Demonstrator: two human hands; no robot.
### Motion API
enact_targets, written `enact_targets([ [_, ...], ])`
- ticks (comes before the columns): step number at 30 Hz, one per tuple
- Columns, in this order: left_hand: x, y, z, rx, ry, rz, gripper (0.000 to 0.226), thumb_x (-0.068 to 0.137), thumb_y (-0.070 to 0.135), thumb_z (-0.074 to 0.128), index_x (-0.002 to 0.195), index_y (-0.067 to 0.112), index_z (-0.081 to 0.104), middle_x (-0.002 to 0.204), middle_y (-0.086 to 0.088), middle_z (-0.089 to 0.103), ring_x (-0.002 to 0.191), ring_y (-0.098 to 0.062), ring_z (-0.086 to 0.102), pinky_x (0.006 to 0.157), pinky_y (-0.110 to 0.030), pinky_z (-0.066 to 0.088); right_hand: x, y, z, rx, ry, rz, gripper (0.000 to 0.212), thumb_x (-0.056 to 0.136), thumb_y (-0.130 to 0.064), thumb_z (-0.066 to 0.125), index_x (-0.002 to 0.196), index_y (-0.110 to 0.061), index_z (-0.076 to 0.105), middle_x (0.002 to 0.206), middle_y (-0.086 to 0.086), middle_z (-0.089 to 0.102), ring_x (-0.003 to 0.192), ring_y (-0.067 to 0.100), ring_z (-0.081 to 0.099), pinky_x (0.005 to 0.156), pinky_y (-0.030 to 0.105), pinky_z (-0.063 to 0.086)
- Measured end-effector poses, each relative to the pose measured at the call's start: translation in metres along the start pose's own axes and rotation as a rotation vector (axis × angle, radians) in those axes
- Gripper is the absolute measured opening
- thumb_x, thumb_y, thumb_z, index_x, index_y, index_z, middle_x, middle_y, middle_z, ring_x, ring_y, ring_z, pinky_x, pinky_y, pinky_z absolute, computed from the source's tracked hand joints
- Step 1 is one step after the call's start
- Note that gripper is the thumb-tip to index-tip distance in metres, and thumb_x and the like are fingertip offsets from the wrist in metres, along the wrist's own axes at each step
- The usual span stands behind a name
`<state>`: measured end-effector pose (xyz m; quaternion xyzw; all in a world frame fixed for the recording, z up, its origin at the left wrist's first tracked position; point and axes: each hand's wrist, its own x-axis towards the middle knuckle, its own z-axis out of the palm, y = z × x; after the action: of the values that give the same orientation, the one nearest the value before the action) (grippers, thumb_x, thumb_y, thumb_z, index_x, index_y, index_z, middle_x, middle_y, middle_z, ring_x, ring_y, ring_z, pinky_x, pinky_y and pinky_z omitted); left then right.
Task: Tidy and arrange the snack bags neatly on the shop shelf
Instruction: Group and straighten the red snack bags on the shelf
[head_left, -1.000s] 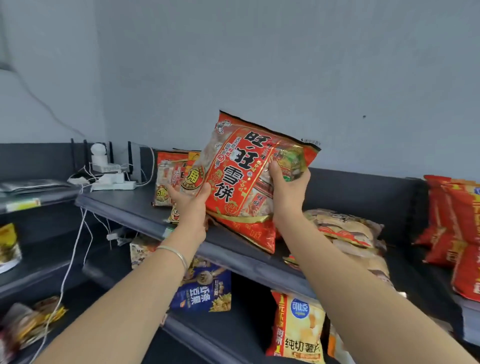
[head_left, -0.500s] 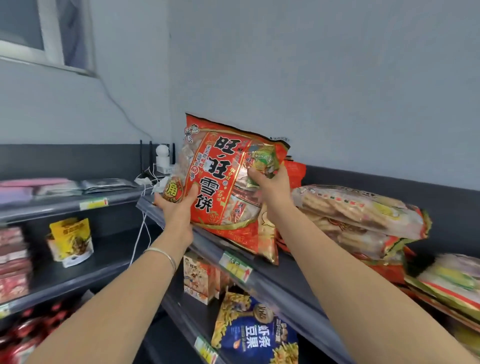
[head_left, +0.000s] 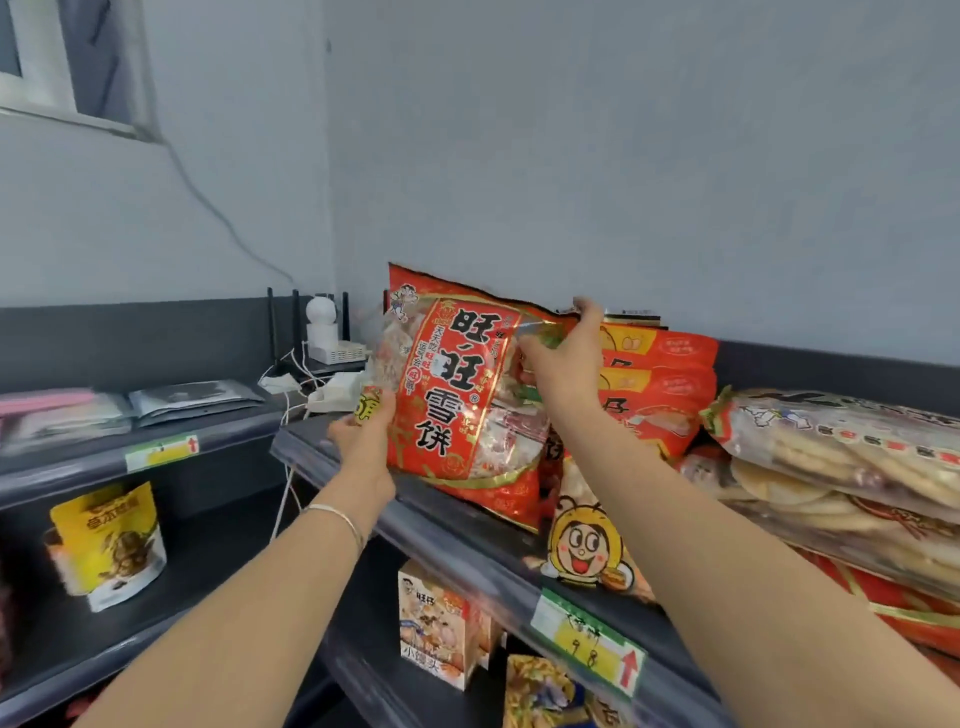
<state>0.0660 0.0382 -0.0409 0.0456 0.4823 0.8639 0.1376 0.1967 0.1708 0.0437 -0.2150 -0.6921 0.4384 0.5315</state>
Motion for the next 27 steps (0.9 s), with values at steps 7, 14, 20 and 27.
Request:
enact_targets([
  [7,0.030,-0.031,0.019,0.743,-0.079,0.156,0.031,0.089,0.033,0.057,0.116,0.020,0.048,0.136,-0.012,0.036,0.116,-0.034,0.048,0.103,-0.048,0.039,0.005,0.035,0.014,-0.690,0.086,-0.118,0.047,0.090,-0.012,0.058,0.135,-0.019,0.046,0.143,0.015,0.034,0.125,0.037,0.040,0.099,0.043,0.041],
  [14,0.007,-0.033,0.018,1.108,-0.414,0.698,0.078,0.087,0.057,0.048,0.149,0.033,0.007,0.158,-0.002,-0.001,0.145,-0.025,0.004,0.113,-0.057,0.007,-0.001,0.042,0.024,-0.663,0.138,-0.042,0.050,0.089,-0.012,0.061,0.135,-0.025,0.044,0.139,0.012,0.034,0.110,0.035,0.055,0.090,0.045,0.052],
  [20,0.007,-0.038,0.026,1.473,-0.590,0.919,0.084,0.083,0.071,0.038,0.147,0.041,-0.009,0.156,0.000,-0.022,0.142,-0.030,-0.023,0.113,-0.061,-0.003,-0.006,0.047,0.021,-0.731,0.143,-0.045,0.046,0.091,-0.019,0.060,0.134,-0.022,0.045,0.135,0.014,0.037,0.107,0.034,0.056,0.088,0.045,0.052],
  [27,-0.006,-0.035,0.039,1.296,-0.587,1.049,0.065,0.092,0.047,0.048,0.148,0.030,0.020,0.157,-0.006,0.008,0.146,-0.026,-0.005,0.114,-0.054,-0.004,-0.019,0.036,-0.008,-0.796,0.155,-0.079,0.057,0.093,-0.023,0.056,0.145,-0.025,0.032,0.140,0.011,0.037,0.115,0.029,0.052,0.090,0.042,0.051],
])
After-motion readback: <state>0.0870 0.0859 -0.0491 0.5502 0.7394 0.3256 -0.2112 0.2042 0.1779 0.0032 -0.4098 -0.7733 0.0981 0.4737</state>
